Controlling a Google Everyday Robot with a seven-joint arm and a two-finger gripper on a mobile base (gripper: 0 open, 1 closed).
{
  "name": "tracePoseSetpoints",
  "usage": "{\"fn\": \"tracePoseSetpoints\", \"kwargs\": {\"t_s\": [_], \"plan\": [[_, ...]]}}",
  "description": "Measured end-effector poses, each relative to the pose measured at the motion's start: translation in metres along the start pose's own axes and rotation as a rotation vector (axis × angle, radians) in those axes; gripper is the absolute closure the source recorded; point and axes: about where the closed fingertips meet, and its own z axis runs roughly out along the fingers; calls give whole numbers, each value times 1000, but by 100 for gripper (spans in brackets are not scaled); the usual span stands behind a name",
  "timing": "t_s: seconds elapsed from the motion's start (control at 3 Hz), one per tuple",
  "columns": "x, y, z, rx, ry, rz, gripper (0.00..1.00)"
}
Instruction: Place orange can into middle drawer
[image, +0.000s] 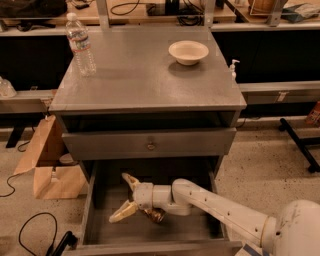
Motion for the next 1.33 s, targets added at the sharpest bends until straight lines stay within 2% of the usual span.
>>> {"fn": "tracePoseSetpoints", "kwargs": {"t_s": [0.33, 0.67, 1.0, 1.33], "plan": [[-12, 33, -12, -101, 133, 118, 0], [-14, 86, -38, -193, 313, 257, 0], [-32, 142, -61, -226, 468, 380, 0], [-52, 151, -70, -197, 524, 399, 0]]}}
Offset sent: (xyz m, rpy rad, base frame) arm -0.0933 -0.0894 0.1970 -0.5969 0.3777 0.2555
